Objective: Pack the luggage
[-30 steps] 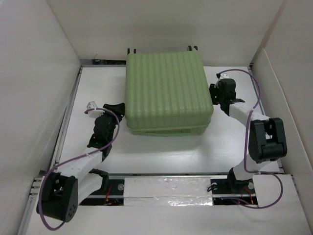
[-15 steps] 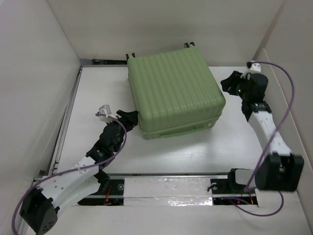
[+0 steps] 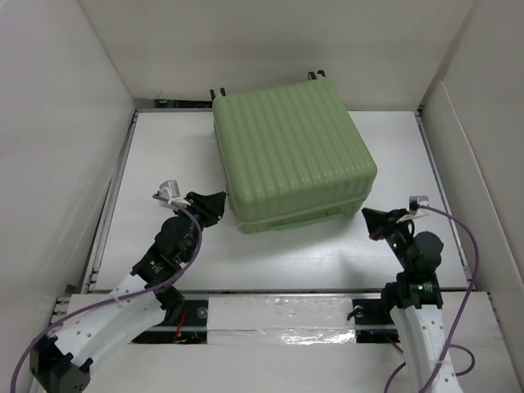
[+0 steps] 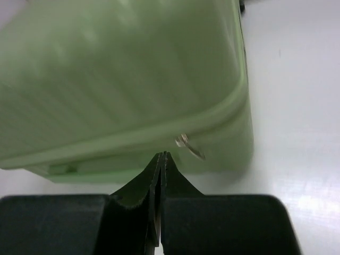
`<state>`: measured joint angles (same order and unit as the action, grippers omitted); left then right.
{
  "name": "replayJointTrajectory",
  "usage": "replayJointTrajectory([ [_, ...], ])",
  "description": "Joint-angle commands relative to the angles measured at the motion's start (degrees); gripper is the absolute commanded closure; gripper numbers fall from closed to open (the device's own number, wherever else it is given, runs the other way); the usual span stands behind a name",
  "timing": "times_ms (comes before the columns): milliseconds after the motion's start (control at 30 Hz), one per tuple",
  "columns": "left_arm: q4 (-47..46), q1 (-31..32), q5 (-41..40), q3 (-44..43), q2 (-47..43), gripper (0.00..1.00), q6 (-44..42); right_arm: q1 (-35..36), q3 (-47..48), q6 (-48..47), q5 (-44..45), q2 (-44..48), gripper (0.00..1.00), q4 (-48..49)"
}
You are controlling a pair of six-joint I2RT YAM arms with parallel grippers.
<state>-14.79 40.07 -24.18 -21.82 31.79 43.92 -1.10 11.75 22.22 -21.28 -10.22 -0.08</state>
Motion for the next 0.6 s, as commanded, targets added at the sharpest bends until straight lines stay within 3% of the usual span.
replayJointTrajectory([
  [0,2.5,-0.3,0.9,1.2,1.5,0.75,0.1,0.1,-2.2,2.9,-0.5,1.2,0.95,-0.5],
  [67,4.6,-2.0,1.9,1.3,3.1,0.75,2.3,0.1,-2.3,2.1,2.0,0.1,0.78,-0.6],
  [100,4.7,-5.8,4.2,1.1,3.4,0.75,3.3,0.1,-3.0,1.5,2.3,-0.7,0.64,2.2],
  [133,2.2,-7.6,10.3,1.5,3.5,0.74,3.0,0.1,-3.3,1.1,2.5,-3.5,0.63,3.4],
  [233,-1.0,-13.6,16.8,4.0,4.0,0.7,3.1,0.1,-3.7,0.5,0.7,-9.6,0.63,10.9],
  [400,-5.6,-18.0,28.6,5.3,10.9,0.66,2.2,0.1,-2.4,-1.1,-5.8,-25.9,0.64,20.5],
  [567,-9.6,-18.6,29.8,5.7,13.5,0.66,1.5,0.1,-1.3,-1.2,-5.5,-32.8,0.67,26.6],
])
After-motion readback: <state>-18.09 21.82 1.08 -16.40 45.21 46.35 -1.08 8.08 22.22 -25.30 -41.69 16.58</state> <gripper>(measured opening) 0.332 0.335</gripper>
